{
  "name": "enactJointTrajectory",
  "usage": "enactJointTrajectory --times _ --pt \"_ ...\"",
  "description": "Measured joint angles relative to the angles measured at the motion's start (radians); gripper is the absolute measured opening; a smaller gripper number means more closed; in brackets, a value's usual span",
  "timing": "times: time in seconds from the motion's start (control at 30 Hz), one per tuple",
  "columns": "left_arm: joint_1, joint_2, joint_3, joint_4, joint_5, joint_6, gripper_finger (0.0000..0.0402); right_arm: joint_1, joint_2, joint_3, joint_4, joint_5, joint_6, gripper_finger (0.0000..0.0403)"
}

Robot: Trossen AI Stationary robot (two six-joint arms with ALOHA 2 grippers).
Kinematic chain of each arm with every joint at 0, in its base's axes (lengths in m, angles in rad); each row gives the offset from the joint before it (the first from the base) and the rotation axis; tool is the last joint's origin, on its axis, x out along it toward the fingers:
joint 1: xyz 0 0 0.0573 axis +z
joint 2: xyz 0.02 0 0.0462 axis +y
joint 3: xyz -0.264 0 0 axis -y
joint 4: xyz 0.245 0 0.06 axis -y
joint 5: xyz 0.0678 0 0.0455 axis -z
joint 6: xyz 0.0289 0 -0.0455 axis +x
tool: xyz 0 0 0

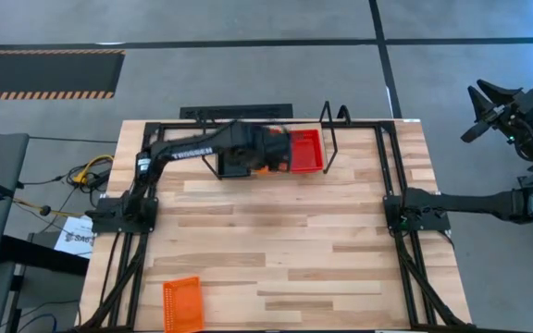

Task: Stack baskets on shelf by color
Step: Stack the orange bin on top of the other orange bin on the shelf

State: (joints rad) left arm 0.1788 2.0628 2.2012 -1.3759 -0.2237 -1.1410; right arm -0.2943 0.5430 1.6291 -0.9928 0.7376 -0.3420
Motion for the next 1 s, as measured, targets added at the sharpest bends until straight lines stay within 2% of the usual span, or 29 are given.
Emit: enactJointTrajectory --times 0.13,0.2,0.4,0.53,0.83,1.0 --pt "-0.123 -0.001 0.015 -0.111 -0.074 -0.162 0.0184 0.000 0.000 0.000 0.000 0.000 0.000 0.0120" --pt "-0.186 -0.001 0.014 -0.200 -0.067 -0.273 0.0184 0.000 0.000 0.000 0.003 0.000 0.000 0.0120" --pt "-0.342 -0.010 -0.024 -0.190 -0.011 -0.526 0.0184 0.000 0.000 0.000 0.025 0.000 0.001 0.0120" --pt "-0.420 -0.008 -0.047 -0.193 0.063 -0.714 0.0184 0.000 0.000 0.000 0.040 0.000 0.001 0.0120" --pt "-0.578 -0.008 -0.157 -0.177 0.403 -1.067 0.0184 0.000 0.000 0.000 0.038 -0.001 0.001 0.0120" --pt "-0.666 -0.008 -0.164 -0.154 0.449 -1.242 0.0183 0.000 0.000 0.000 0.038 -0.002 0.002 0.0120"
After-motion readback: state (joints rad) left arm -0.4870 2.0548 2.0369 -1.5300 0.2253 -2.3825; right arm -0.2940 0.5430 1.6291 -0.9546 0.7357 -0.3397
